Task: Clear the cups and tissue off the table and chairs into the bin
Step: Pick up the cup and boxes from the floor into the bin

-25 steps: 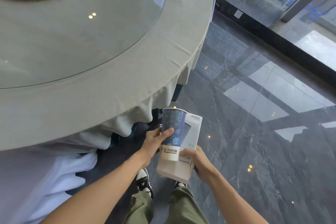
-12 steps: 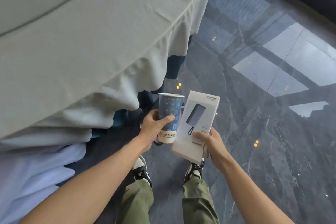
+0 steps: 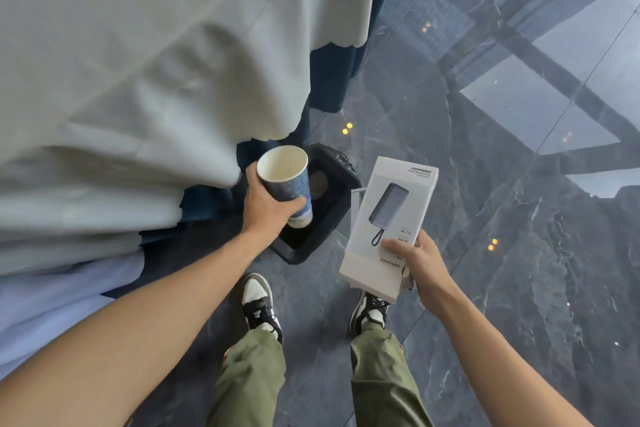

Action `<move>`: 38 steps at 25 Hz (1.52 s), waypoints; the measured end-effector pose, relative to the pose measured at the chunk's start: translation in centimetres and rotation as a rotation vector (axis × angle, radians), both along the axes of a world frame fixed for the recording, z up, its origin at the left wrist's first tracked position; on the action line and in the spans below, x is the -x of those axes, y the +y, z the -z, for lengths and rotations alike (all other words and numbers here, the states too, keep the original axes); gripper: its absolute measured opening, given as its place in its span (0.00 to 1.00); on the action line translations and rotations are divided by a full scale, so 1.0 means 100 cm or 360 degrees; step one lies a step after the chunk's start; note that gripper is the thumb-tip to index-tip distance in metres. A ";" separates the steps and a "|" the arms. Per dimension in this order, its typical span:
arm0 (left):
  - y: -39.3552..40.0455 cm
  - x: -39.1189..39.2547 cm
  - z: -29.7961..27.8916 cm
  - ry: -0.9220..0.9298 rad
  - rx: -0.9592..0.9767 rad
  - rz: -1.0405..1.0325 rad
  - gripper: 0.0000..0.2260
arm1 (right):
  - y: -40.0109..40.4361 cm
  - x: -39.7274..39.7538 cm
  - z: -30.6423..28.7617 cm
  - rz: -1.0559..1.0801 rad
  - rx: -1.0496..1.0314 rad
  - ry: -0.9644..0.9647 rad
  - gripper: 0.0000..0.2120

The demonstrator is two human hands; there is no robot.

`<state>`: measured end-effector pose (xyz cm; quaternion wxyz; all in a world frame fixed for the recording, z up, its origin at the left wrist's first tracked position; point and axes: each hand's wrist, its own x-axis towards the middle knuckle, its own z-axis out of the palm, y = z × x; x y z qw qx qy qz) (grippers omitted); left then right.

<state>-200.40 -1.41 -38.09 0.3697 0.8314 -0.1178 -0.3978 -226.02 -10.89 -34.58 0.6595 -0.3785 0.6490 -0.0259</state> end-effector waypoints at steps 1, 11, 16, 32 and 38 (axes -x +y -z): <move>-0.004 0.003 0.003 -0.0027 -0.0007 0.0002 0.44 | 0.001 0.001 0.002 -0.0011 -0.0009 0.0011 0.13; -0.050 0.029 0.086 -0.0280 0.0003 0.0242 0.43 | -0.009 0.006 0.049 0.0006 -0.0047 0.0008 0.15; -0.037 0.035 0.120 -0.0262 -0.0119 0.0414 0.44 | -0.013 0.004 0.065 -0.0029 -0.0024 -0.0068 0.18; 0.041 0.028 -0.010 0.1153 -0.0437 0.0148 0.25 | 0.035 -0.034 -0.026 -0.0168 -0.0406 -0.0158 0.14; 0.096 0.028 -0.039 0.1127 -0.0357 -0.0273 0.20 | 0.057 -0.063 -0.049 -0.0210 -0.0657 -0.0131 0.13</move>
